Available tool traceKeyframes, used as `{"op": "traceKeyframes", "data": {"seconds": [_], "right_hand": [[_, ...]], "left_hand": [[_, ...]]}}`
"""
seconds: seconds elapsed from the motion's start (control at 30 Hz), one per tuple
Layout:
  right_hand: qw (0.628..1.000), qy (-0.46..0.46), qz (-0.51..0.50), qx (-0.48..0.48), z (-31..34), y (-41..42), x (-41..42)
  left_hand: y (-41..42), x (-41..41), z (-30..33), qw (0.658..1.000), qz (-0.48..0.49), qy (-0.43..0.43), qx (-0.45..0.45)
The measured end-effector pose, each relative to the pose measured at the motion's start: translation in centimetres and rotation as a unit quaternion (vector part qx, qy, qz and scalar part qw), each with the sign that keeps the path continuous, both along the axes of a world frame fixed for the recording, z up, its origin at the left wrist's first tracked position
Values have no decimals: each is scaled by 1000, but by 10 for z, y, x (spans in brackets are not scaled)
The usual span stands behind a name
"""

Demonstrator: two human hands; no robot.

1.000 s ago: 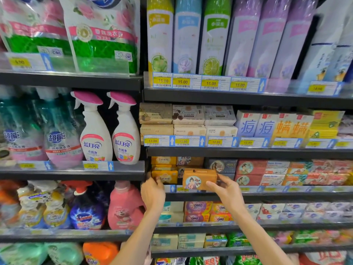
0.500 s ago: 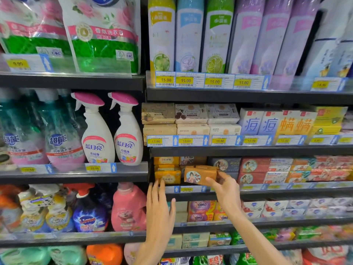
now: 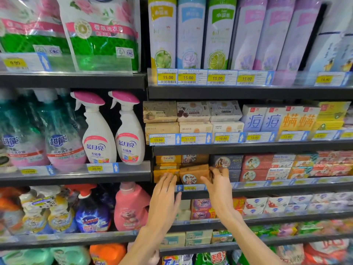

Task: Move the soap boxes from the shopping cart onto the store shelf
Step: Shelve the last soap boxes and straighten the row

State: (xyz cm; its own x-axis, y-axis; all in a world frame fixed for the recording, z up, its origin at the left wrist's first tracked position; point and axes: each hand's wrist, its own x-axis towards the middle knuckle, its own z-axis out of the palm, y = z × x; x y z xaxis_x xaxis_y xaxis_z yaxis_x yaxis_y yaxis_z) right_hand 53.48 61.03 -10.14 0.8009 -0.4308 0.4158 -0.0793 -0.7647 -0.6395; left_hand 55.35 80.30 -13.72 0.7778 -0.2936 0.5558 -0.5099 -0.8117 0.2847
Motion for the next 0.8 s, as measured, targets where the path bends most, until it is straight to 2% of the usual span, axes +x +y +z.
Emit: {"op": "traceKeyframes", "data": {"seconds": [0.3, 0.43, 0.53, 0.6, 0.8], "right_hand": [[997, -15, -48, -62, -9, 6, 1], [974, -57, -2, -218, -19, 18, -7], [954, -88, 69, -280, -33, 29, -11], [946, -77, 86, -302, -40, 32, -10], [948, -28, 51, -313, -36, 33, 0]], "left_hand": [[10, 8, -5, 1000, -16, 12, -4], [9, 10, -7, 1000, -18, -1, 14], [9, 11, -7, 1000, -17, -7, 23], [9, 12, -6, 999, -16, -8, 27], [6, 16, -6, 999, -7, 2, 38]]}}
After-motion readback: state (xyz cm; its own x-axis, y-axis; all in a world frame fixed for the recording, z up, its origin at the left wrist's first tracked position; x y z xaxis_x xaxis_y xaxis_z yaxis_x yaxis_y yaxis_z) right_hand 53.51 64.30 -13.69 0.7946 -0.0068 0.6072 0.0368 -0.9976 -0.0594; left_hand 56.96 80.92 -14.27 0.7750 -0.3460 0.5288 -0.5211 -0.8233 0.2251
